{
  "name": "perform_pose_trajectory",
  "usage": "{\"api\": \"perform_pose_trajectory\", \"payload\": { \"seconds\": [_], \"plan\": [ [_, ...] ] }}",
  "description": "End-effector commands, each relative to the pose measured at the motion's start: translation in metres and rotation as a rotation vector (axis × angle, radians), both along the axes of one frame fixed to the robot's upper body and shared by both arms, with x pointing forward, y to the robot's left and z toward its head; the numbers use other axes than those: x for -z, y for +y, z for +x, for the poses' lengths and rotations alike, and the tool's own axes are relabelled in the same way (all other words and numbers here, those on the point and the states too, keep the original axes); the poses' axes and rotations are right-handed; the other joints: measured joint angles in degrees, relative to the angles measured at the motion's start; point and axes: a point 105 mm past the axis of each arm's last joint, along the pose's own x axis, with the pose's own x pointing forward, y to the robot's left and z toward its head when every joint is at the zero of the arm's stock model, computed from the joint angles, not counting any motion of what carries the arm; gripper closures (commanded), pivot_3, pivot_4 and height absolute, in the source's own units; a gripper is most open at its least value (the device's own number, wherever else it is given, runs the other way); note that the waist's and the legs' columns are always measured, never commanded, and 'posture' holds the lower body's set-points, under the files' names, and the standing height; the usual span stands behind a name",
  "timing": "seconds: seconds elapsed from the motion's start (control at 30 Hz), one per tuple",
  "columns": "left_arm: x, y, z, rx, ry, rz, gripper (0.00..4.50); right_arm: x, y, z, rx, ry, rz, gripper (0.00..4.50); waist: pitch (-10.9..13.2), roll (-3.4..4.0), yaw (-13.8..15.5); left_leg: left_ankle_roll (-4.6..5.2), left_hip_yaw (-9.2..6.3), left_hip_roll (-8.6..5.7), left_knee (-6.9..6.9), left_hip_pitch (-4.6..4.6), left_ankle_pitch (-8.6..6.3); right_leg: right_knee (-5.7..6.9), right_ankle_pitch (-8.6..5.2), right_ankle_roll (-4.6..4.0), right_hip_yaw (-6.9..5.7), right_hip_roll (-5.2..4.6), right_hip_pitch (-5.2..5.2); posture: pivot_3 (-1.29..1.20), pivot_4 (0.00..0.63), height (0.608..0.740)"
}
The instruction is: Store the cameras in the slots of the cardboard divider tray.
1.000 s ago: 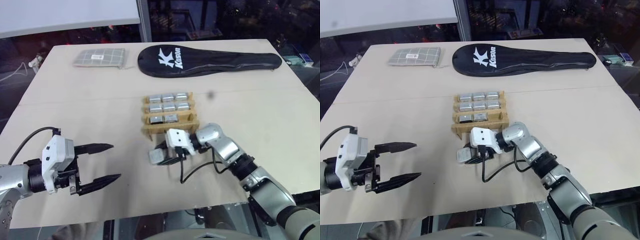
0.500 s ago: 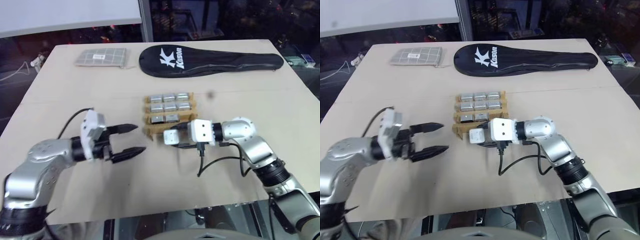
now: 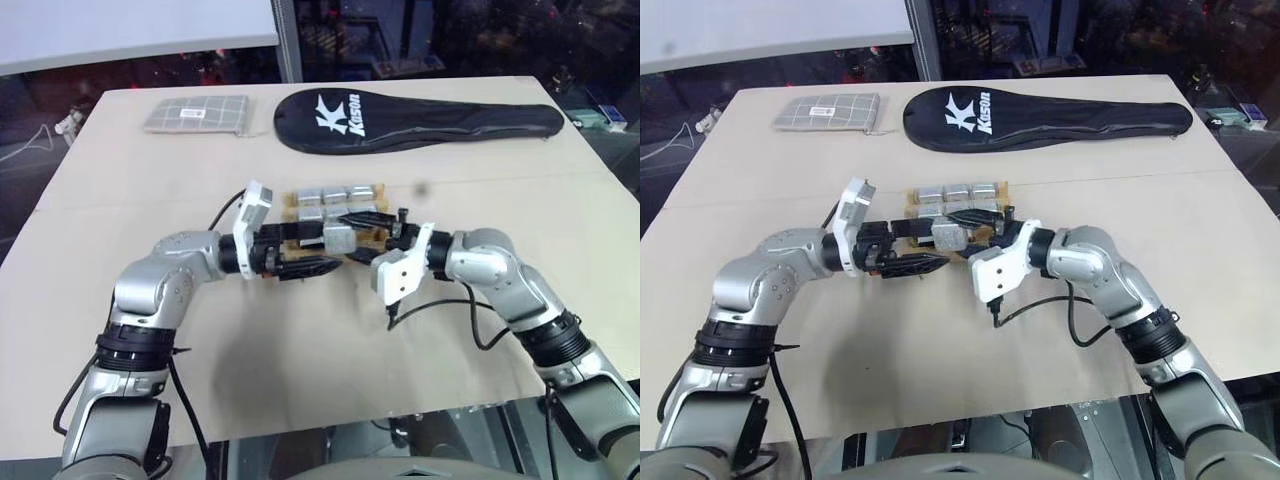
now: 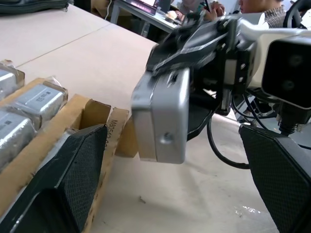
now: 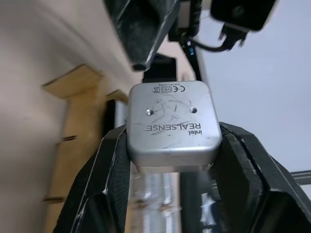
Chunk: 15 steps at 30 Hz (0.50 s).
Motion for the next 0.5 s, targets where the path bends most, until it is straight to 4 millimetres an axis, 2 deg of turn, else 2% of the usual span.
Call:
{"api": "perform_pose_trajectory", "payload": {
  "seconds": [0.03,0.33,0.5],
  "plan": [
    [-0.018,0.006,0.003,-0.004,-0.037,-0.035,0.00,-0.014,0.006,-0.004,-0.024,-0.045,0.049,2.62,0.00,0.00,0.00,0.00,0.00,0.00,0.00,-0.01,0.00,0.00,0.00,0.00,0.00,0.00,-0.01,0.00,0.150,0.740],
    [-0.025,0.005,0.001,0.011,-0.002,-0.074,0.00,-0.016,0.013,-0.006,-0.056,-0.053,0.053,2.62,0.00,0.00,-0.01,0.00,-0.07,0.00,0.04,-0.13,0.00,-0.02,0.01,0.00,-0.05,-0.01,-0.08,0.00,0.150,0.740],
    [-0.022,0.003,-0.001,0.024,0.004,-0.070,0.00,-0.017,0.016,-0.008,-0.074,-0.056,0.052,2.62,0.00,0.00,-0.01,0.00,-0.11,0.00,0.05,-0.14,0.00,-0.02,0.01,0.00,-0.08,-0.01,-0.08,0.00,0.150,0.740]
  ]
}}
